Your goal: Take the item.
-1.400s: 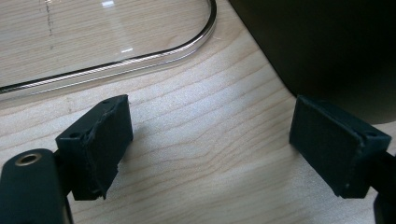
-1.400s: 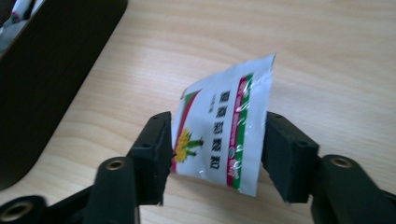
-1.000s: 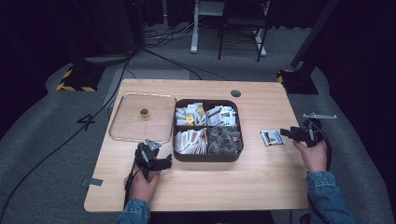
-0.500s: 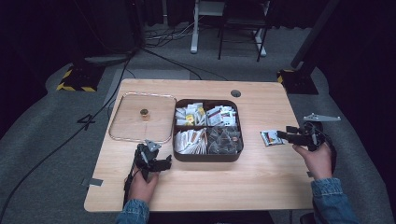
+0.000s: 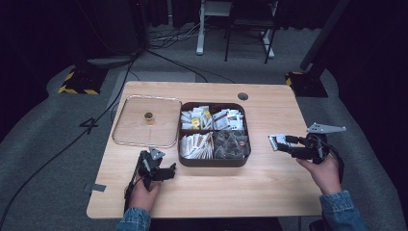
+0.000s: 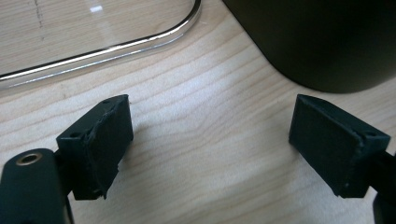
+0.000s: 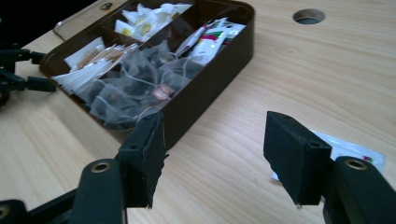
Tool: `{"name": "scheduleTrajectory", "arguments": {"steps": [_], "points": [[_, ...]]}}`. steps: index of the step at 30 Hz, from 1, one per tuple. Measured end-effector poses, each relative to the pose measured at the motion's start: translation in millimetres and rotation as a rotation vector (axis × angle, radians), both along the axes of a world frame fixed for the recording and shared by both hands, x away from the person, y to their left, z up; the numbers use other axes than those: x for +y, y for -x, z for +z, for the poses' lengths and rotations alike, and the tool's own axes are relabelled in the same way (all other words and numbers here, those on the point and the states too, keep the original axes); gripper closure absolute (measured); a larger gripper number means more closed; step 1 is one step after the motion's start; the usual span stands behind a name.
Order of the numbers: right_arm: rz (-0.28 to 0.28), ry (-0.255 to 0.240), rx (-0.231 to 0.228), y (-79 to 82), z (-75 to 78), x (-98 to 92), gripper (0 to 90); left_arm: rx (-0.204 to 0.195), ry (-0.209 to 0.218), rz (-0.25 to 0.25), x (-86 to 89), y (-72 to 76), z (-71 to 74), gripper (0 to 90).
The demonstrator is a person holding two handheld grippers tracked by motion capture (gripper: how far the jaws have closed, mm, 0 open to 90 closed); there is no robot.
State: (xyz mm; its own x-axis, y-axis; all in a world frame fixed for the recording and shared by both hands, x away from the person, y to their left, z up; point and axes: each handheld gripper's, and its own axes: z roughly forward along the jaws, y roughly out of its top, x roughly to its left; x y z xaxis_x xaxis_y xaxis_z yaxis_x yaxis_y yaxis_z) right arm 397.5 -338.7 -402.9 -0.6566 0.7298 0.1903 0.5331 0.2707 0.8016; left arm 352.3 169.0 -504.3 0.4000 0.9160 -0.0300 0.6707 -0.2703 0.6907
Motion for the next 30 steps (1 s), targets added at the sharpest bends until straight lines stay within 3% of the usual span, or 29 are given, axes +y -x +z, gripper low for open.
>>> {"name": "scheduleTrajectory", "arguments": {"steps": [8, 11, 17, 23, 30], "points": [[0.08, 0.028, 0.008, 12.4, -10.8, 19.6, 39.1, 0.001, 0.001, -0.002, 0.3, 0.4, 0.0, 13.9], [0.117, 0.056, -0.004, 16.1, -25.6, 30.7, 38.9, 0.001, 0.001, -0.003, 0.3, 0.3, 0.0, 13.9], [0.124, 0.102, 0.004, 16.9, -48.9, 40.7, 38.3, 0.001, 0.0, -0.003, 0.3, 0.3, 0.0, 13.9], [0.131, 0.102, 0.028, 15.6, -60.3, 45.8, 38.4, -0.002, -0.006, -0.008, 0.6, -0.7, 0.1, 13.8], [0.146, 0.156, 0.022, 15.7, -71.4, 55.5, 38.0, 0.0, -0.002, -0.007, 0.1, -1.3, 0.0, 13.8]]}}
